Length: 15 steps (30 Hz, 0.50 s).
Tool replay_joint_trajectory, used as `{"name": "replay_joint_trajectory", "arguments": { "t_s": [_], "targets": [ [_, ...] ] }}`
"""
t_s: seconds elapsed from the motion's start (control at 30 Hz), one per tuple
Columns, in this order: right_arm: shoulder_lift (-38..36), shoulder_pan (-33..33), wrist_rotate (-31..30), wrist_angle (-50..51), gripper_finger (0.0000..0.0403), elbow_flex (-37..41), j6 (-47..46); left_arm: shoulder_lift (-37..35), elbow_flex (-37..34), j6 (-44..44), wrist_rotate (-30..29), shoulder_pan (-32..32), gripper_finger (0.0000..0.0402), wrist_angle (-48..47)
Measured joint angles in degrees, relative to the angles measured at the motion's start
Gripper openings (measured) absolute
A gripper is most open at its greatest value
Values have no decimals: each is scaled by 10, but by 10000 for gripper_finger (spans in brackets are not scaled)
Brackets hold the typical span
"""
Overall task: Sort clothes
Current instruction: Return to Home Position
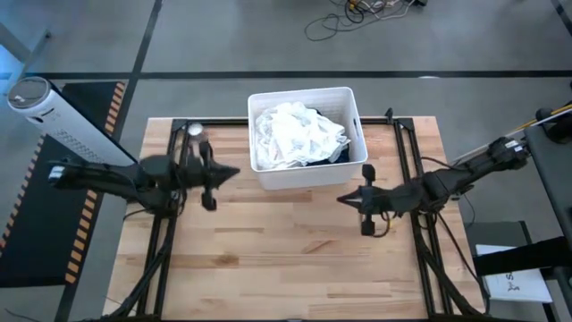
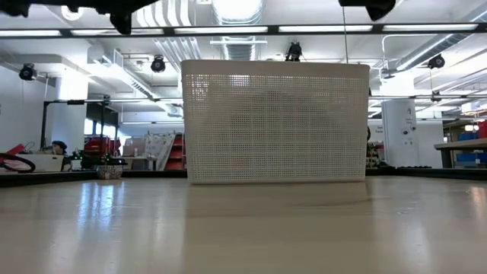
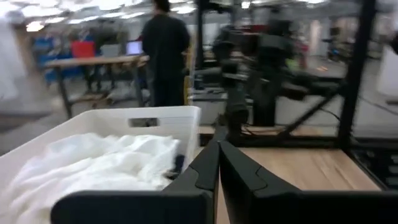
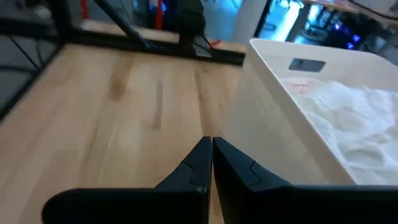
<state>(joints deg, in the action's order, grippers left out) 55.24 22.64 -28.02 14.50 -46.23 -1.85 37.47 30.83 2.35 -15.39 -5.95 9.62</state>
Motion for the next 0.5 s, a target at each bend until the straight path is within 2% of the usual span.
{"name": "replay_joint_trajectory", "arguments": {
  "t_s": [0.1,0.27,0.37,0.5],
  "targets": [
    [-42,-15,20,-42,0,53,11,11,-44,33,-10,-34,0,62],
    [-129,-41,47,-83,0,132,12,18,-97,42,-13,-49,0,84],
    [-194,-45,70,-120,0,184,31,8,-120,36,-28,-49,0,100],
    [-288,-46,70,-170,0,254,55,-32,-164,43,-34,-49,0,148]
  ]
}}
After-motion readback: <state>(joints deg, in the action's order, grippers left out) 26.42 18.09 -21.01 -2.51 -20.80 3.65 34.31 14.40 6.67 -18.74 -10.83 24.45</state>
